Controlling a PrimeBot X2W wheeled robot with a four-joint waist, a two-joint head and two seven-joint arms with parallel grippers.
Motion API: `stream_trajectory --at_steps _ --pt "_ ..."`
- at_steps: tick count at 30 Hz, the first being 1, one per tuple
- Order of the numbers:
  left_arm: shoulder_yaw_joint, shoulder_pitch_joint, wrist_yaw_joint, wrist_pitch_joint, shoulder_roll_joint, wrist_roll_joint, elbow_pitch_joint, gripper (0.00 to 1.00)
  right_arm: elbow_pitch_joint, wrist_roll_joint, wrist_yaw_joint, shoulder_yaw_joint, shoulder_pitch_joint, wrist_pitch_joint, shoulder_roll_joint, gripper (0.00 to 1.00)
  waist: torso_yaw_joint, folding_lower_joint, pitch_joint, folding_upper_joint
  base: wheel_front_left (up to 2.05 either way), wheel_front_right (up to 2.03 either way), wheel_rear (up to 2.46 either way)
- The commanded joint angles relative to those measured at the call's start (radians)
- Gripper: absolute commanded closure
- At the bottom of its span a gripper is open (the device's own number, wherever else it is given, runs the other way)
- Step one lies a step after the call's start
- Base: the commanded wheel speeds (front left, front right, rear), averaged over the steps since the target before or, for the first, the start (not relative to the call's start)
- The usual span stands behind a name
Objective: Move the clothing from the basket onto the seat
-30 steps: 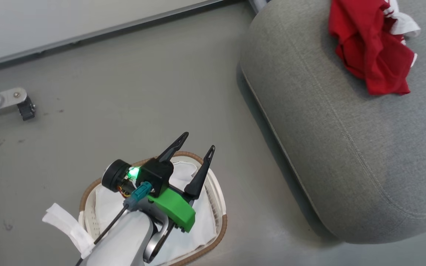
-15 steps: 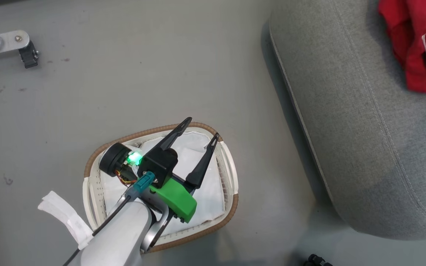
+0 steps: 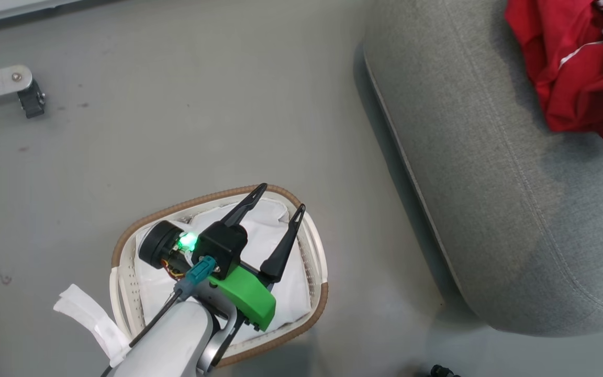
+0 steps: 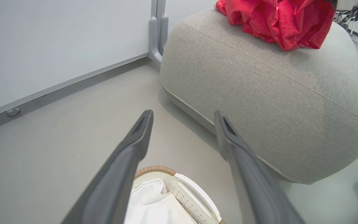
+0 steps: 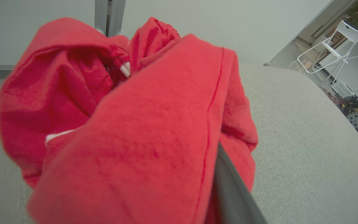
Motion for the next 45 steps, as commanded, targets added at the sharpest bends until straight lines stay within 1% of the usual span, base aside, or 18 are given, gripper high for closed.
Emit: stream_trajectory --at_steps 1,4,8,12,16,21,24,28,32,36,42,45 --pt "0.005 0.01 0.005 -0.005 -0.003 -0.006 0.002 0.0 -0.002 0.018 -0.001 0.021 0.03 -0.005 0.002 0.0 -0.016 -0.0001 -0.024 0.0 0.0 0.0 0.0" --pt "0.006 0.021 0.011 -0.016 -0.011 -0.017 0.009 0.0 -0.053 0.066 -0.001 0.079 0.086 -0.006 0.021 0.0 -0.026 -0.0001 -0.051 0.0 0.0 0.0 0.0" --pt "0.005 0.032 0.015 -0.033 -0.025 -0.032 0.026 0.0 -0.139 0.152 -0.001 0.142 0.181 -0.007 0.023 0.0 -0.032 -0.0001 -0.092 0.0 0.0 0.0 0.0" --pt "0.012 0.052 0.022 -0.057 -0.045 -0.055 0.05 0.0 -0.221 0.226 -0.001 0.184 0.3 -0.007 0.04 0.0 -0.031 -0.0001 -0.139 0.0 0.0 0.0 0.0" --pt "0.022 0.07 0.033 -0.073 -0.061 -0.074 0.077 0.0 -0.286 0.257 -0.001 0.226 0.388 -0.007 0.037 0.0 -0.023 -0.0001 -0.184 0.0 0.0 0.0 0.0" --pt "0.044 0.087 0.052 -0.097 -0.085 -0.102 0.107 0.0 -0.338 0.292 -0.001 0.258 0.435 -0.007 0.032 0.0 0.005 -0.0001 -0.245 0.0 0.0 0.0 0.0" --pt "0.059 0.093 0.063 -0.109 -0.099 -0.115 0.122 0.0 -0.36 0.298 -0.001 0.273 0.441 0.0 0.018 0.0 0.037 -0.0001 -0.286 0.0 0.0 0.0 0.0" --pt "0.093 0.107 0.073 -0.124 -0.11 -0.136 0.135 0.0 -0.391 0.311 -0.001 0.289 0.433 0.003 0.022 0.0 0.081 -0.0001 -0.33 0.0 0.0 0.0 0.0" --pt "0.131 0.123 0.089 -0.134 -0.111 -0.143 0.145 0.0 -0.403 0.319 -0.001 0.301 0.432 0.003 0.053 0.0 0.124 -0.0001 -0.365 0.0 0.0 0.0 0.0" --pt "0.179 0.151 0.109 -0.137 -0.105 -0.146 0.162 0.0 -0.403 0.318 -0.001 0.319 0.448 -0.002 0.105 0.0 0.172 -0.0001 -0.394 0.0 0.0 0.0 0.0" --pt "0.289 0.22 0.138 -0.136 -0.084 -0.141 0.133 0.0 -0.421 0.321 -0.001 0.334 0.486 -0.005 0.19 0.0 0.235 -0.0001 -0.423 0.0 0.0 0.0 0.0" --pt "0.349 0.27 0.149 -0.136 -0.073 -0.138 0.11 0.0 -0.466 0.315 -0.001 0.343 0.535 -0.006 0.228 0.0 0.259 -0.0001 -0.437 0.0 0.0 0.0 0.0"
